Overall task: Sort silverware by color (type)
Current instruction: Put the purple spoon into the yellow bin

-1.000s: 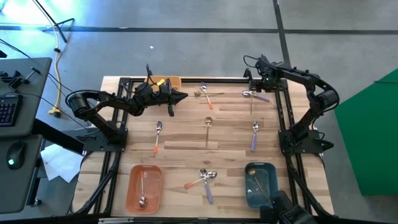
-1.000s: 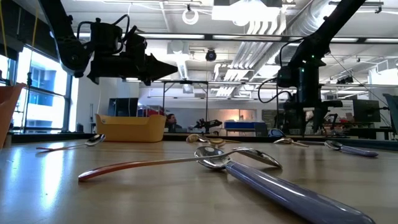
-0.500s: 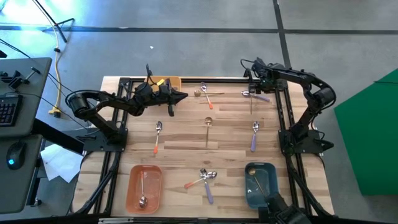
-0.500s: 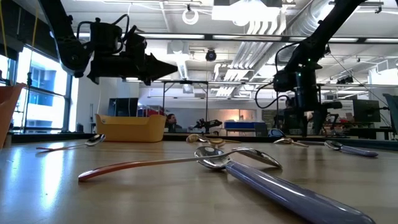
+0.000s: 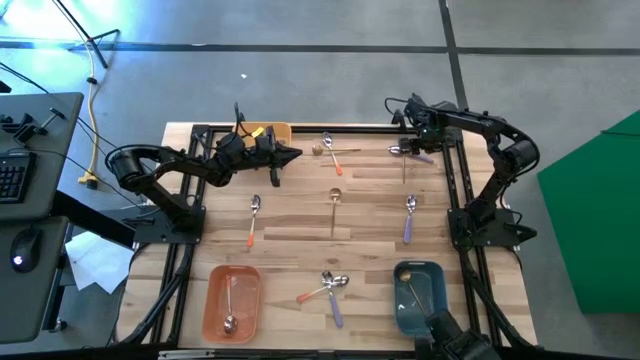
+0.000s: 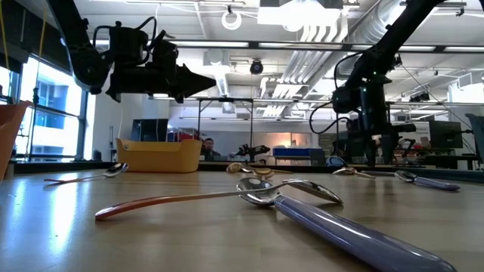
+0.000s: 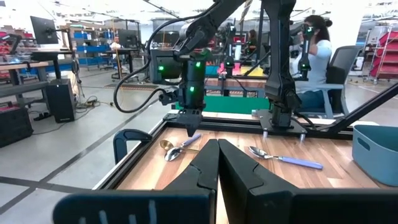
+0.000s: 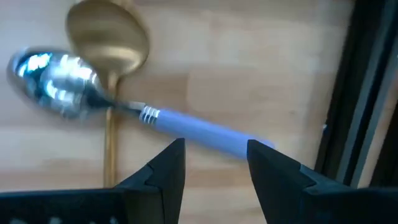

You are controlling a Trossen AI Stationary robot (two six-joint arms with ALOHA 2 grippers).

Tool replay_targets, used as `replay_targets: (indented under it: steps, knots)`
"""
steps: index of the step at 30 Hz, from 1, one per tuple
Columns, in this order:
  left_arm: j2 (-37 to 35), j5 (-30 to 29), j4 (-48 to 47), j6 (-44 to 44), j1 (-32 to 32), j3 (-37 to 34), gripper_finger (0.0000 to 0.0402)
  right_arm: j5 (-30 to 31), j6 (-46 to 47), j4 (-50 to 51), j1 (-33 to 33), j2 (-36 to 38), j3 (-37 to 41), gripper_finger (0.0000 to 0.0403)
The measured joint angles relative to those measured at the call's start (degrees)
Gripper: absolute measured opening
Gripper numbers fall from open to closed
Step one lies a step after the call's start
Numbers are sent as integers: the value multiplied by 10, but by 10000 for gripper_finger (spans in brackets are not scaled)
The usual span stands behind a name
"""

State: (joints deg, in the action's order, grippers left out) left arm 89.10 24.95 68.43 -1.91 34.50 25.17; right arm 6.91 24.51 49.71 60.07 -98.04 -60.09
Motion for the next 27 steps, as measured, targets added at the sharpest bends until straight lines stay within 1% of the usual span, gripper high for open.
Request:
replay_targets:
  steps: [3,5,7,10,13,15,19,23,27]
  knots:
    - [0,0,0,0,0,0,0,-10,-28,15,0,0,-15,155]
    - [0,0,0,0,0,0,0,-10,-62,24,0,0,-29,155]
    - [0,0,0,0,0,0,0,-14,-128,34,-6,0,-42,155]
    - [0,0,0,0,0,0,0,-11,-259,41,-26,0,-55,155]
    - [0,0,0,0,0,0,0,-3,-341,38,-42,-4,-71,155]
    - [0,0,1,0,0,0,0,-1,-369,42,-46,-17,-82,155]
    - [0,0,4,1,0,0,0,-1,-412,60,-44,-67,-105,155]
    - [0,0,4,1,0,0,0,14,-433,90,-41,-118,-137,155]
    - [0,0,4,2,0,0,0,23,-454,112,-41,-146,-168,155]
